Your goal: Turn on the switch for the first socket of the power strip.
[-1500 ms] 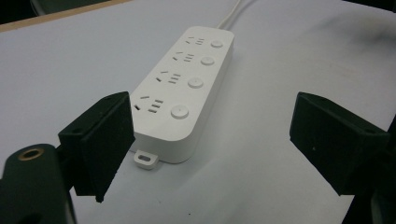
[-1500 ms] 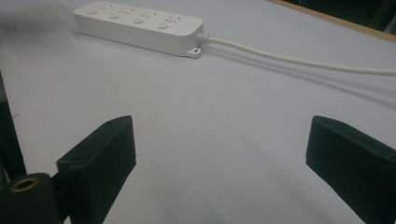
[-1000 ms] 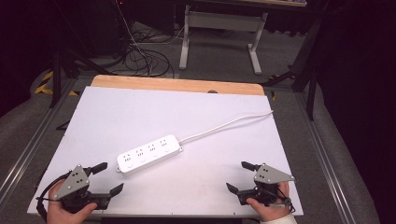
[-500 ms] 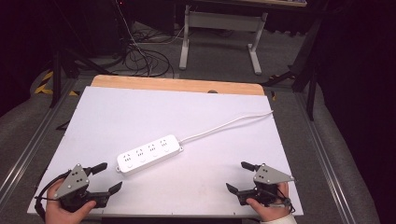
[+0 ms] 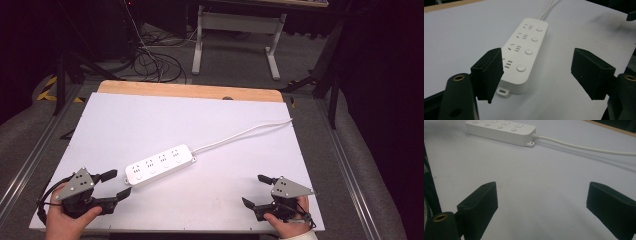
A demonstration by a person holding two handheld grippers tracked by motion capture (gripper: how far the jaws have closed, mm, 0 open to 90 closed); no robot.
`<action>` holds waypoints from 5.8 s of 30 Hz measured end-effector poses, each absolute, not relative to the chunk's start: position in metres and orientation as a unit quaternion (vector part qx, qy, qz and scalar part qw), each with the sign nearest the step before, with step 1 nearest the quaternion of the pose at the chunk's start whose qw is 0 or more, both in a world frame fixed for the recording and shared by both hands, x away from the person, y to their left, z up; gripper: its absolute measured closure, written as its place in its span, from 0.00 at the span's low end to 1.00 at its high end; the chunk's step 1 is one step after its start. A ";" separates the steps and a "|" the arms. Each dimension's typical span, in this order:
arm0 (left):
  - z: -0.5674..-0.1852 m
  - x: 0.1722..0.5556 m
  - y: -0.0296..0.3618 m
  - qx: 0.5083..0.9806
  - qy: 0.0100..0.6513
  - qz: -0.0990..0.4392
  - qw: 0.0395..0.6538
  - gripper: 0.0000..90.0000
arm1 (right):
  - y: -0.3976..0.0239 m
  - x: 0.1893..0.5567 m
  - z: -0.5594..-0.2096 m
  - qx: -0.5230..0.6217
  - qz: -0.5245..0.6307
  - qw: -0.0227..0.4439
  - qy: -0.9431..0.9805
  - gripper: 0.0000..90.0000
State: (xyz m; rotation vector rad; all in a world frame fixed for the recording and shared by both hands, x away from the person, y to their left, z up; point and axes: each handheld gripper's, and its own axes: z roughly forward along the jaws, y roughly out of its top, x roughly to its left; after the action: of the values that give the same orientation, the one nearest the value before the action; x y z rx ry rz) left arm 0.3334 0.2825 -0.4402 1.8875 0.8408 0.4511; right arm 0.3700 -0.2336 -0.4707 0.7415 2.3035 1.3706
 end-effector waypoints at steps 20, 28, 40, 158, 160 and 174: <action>-0.414 0.360 0.258 0.803 0.311 0.177 0.477 0.36 | -0.234 0.369 -0.470 0.261 0.485 0.176 0.816 0.12; -0.407 0.372 0.248 0.801 0.308 0.173 0.483 0.36 | -0.234 0.369 -0.470 0.262 0.484 0.176 0.816 0.12; -0.402 0.384 0.234 0.808 0.299 0.165 0.480 0.37 | -0.234 0.369 -0.470 0.261 0.484 0.175 0.816 0.12; -0.459 0.475 0.155 0.868 0.311 0.080 0.379 1.00 | -0.234 0.369 -0.472 0.254 0.481 0.167 0.822 0.12; -0.459 0.475 0.155 0.868 0.310 0.080 0.379 1.00 | -0.233 0.369 -0.472 0.254 0.480 0.167 0.823 0.12; -0.460 0.474 0.153 0.872 0.307 0.090 0.371 1.00 | -0.233 0.369 -0.472 0.253 0.481 0.166 0.823 0.12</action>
State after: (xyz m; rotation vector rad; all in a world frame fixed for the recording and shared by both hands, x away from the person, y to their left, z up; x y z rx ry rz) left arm 0.4738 0.1531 -0.4595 2.2365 0.7865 0.2320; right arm 0.3688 -0.2332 -0.4720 0.7199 2.3428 1.3690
